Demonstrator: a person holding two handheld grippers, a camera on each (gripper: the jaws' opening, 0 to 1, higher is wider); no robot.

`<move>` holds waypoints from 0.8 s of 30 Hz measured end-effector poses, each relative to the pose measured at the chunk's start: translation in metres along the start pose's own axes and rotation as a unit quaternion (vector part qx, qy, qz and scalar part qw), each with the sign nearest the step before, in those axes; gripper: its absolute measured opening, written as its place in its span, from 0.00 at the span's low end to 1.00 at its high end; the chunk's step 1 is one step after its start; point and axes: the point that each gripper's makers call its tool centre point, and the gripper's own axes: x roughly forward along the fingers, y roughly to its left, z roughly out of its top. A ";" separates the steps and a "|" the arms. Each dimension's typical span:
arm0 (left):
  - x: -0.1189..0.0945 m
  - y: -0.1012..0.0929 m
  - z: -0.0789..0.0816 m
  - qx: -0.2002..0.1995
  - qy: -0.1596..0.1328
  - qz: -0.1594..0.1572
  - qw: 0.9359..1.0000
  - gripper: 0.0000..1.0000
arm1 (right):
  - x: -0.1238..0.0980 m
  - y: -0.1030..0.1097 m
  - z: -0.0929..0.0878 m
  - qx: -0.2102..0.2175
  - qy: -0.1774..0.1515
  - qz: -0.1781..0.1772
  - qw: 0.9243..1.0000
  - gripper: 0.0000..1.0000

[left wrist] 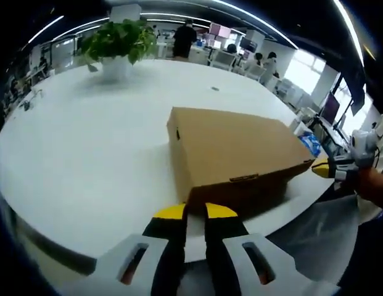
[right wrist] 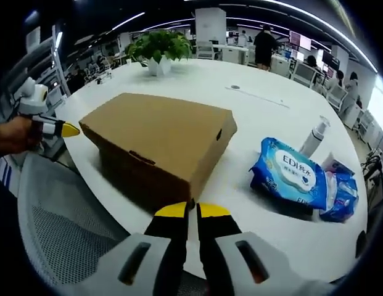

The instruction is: Operate the shoe box by opening the lid, removing the specified soft item, and placing it in the target area until the item is outside and the box remains undamaged.

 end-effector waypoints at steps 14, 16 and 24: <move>-0.001 -0.022 0.052 0.074 -0.046 -0.011 0.996 0.09 | -0.001 0.006 0.052 -0.022 -0.052 0.006 0.998 0.05; 0.002 -0.023 0.047 0.076 -0.040 -0.011 0.996 0.09 | 0.002 0.006 0.046 -0.027 -0.043 0.005 0.999 0.05; 0.011 -0.019 0.028 0.075 -0.016 -0.010 0.997 0.09 | 0.008 0.003 0.027 -0.019 -0.026 0.009 0.999 0.06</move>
